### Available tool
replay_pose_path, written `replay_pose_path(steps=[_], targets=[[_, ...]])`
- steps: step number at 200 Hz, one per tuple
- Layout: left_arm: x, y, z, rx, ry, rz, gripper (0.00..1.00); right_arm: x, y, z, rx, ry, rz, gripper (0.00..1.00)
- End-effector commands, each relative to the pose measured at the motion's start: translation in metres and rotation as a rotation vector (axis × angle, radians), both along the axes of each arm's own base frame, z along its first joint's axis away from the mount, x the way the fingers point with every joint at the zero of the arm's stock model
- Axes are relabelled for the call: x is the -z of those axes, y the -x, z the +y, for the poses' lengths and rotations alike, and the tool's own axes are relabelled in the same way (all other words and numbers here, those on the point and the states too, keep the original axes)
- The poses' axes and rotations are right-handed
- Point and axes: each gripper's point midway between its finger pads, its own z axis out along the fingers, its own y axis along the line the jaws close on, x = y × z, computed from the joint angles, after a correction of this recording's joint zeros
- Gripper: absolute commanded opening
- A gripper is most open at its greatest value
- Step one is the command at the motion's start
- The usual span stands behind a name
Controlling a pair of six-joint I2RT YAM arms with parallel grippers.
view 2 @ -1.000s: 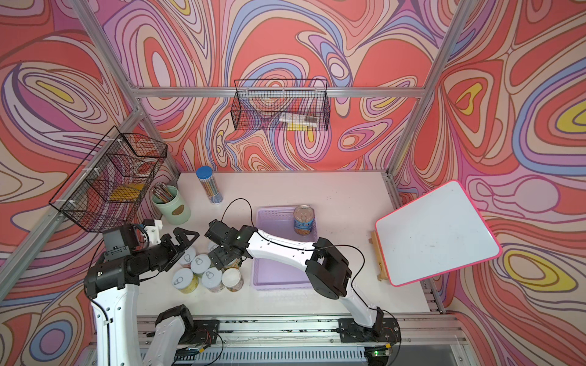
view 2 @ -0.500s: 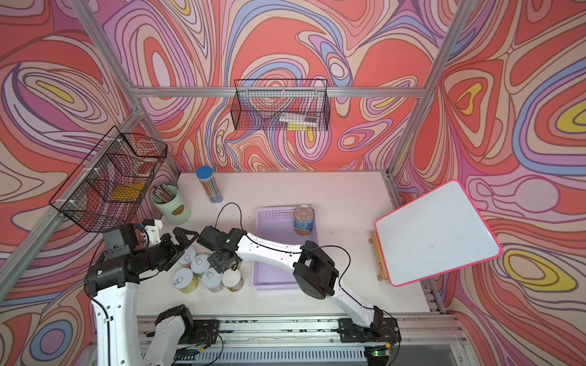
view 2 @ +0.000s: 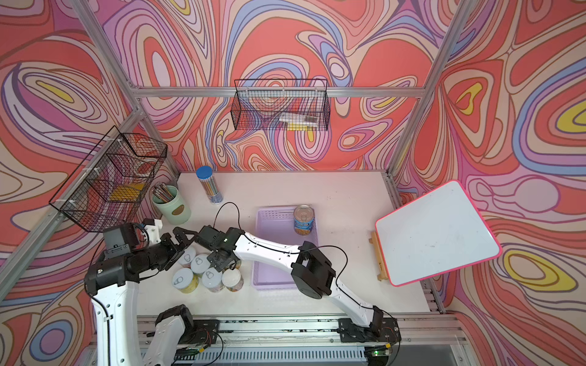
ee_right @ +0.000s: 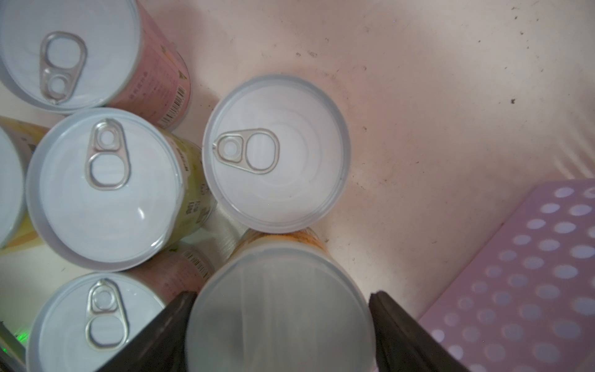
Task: Put the canned food in the basket
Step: Pick up the canned food from the center of the board.
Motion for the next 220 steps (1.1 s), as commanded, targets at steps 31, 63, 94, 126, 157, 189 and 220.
replay_pose_path(steps=[31, 63, 94, 126, 157, 189, 220], targets=[[-0.002, 0.0, 0.001, 0.01, -0.022, -0.021, 0.93, 0.004, 0.002, 0.003, -0.009, 0.012, 0.0, 0.79], [-0.004, 0.0, 0.002, 0.007, -0.025, -0.024, 0.93, -0.01, 0.002, 0.003, -0.001, -0.017, -0.011, 0.75], [-0.005, -0.001, 0.005, -0.005, -0.04, -0.022, 0.94, -0.041, 0.001, 0.005, 0.003, -0.08, -0.033, 0.73], [-0.013, -0.001, 0.008, -0.018, -0.062, -0.041, 0.94, -0.074, 0.003, 0.005, 0.001, -0.146, -0.052, 0.71], [-0.019, -0.001, 0.008, -0.023, -0.067, -0.062, 0.94, -0.095, 0.004, 0.002, 0.007, -0.181, -0.069, 0.7], [-0.023, -0.002, 0.007, -0.021, -0.066, -0.081, 0.94, -0.109, 0.002, -0.004, 0.02, -0.196, -0.088, 0.7], [-0.018, -0.002, 0.009, -0.03, -0.07, -0.065, 0.93, -0.121, 0.001, -0.009, 0.031, -0.212, -0.109, 0.69]])
